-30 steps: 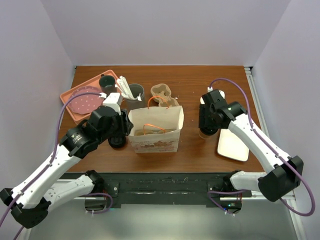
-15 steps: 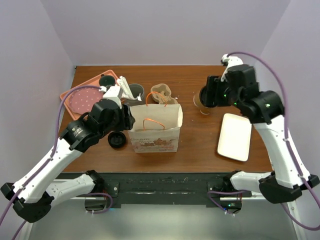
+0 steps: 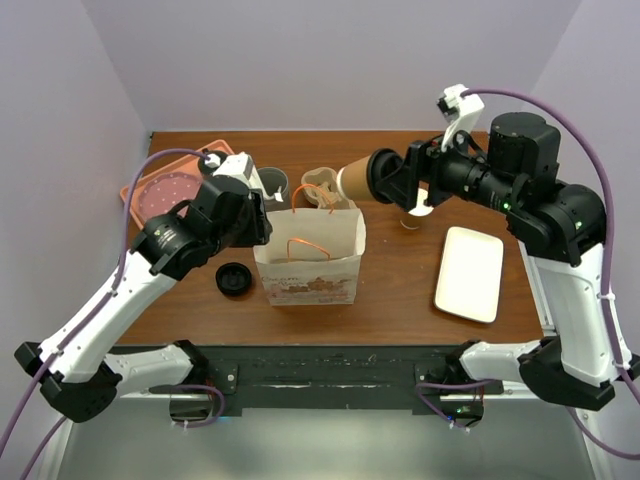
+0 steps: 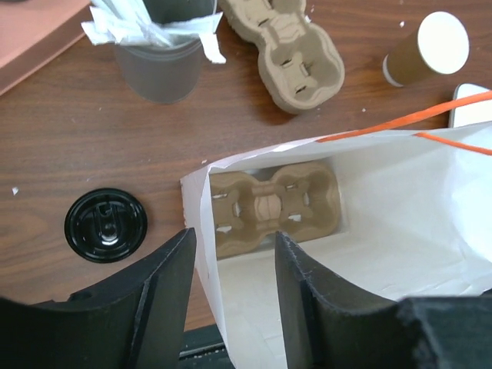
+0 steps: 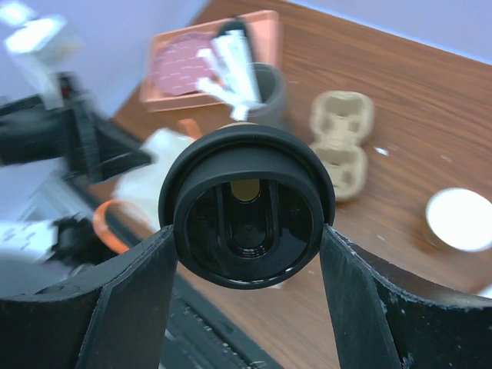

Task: Pack the takeout coffee

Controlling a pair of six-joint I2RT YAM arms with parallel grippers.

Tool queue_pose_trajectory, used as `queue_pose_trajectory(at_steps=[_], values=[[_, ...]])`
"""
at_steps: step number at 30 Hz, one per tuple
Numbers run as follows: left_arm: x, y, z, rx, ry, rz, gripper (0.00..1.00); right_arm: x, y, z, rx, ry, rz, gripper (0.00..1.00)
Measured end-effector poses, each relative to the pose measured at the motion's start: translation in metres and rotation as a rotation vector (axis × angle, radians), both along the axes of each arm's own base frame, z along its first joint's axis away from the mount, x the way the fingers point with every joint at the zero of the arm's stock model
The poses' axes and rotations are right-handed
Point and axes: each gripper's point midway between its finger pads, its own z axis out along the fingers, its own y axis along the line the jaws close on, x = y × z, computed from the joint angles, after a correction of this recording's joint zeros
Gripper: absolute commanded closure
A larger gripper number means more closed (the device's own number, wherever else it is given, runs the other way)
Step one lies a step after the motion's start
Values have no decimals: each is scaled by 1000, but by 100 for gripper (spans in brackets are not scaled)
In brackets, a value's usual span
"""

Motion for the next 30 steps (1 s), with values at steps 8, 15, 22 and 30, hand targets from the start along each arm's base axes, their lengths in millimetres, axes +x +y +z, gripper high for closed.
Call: queue_pose_trajectory(at_steps=[8,15,22,30], values=[[3,-3,-6,25,37,0,53,-43,49,-7,19,13,277,63],[8,-7,5,12,19,3,52,-47,55,-18,-20,21,315,64],[8,-8,3,10,33,6,51,-48,82,-50,-148,56,378,65],[4,-4,0,-2,43,21,50,-25,93,-80,-291,51,340,66]])
